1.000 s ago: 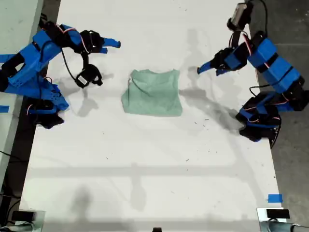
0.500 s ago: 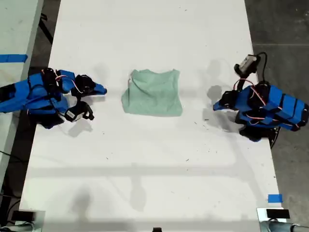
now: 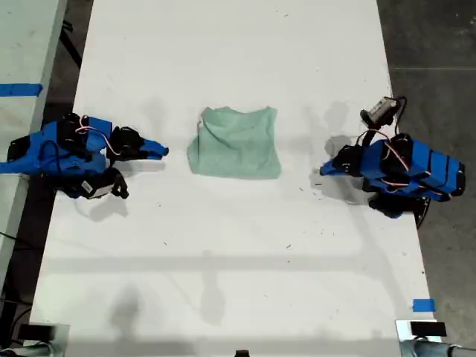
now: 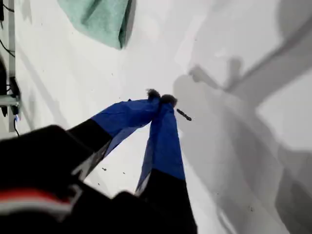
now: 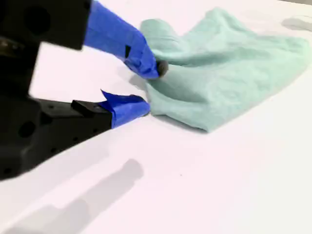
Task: Fold tshirt
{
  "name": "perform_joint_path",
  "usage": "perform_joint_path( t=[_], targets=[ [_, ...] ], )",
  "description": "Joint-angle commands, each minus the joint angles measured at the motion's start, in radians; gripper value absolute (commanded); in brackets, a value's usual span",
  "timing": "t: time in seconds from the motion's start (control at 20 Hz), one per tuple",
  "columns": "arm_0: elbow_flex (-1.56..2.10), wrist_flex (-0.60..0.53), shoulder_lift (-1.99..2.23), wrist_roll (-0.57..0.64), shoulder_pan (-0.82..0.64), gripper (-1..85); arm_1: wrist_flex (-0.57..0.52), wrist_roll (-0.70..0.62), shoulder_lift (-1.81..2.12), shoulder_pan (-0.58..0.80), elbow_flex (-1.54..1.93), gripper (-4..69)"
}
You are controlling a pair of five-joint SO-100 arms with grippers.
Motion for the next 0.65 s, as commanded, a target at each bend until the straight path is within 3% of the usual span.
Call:
perform_joint_path(
  t=[0.0, 0.05, 0.3, 0.6],
  targets=[
    [0.006, -0.002, 0.106, -0.011, 0.259, 8.1, -0.009, -0.428, 0.000, 0.009, -0.012, 2.1],
    [0.006, -0.002, 0.106, -0.011, 0.337, 8.7, -0.002, -0.647, 0.002, 0.009, -0.015, 2.2],
    [0.006, -0.002, 0.106, -0.011, 0.609, 9.5, 0.006, -0.627, 0.002, 0.002, -0.018, 1.4],
    [0.006, -0.002, 0.106, -0.011, 0.726, 9.7, 0.006, -0.627, 0.002, 0.002, -0.018, 1.4]
  ],
)
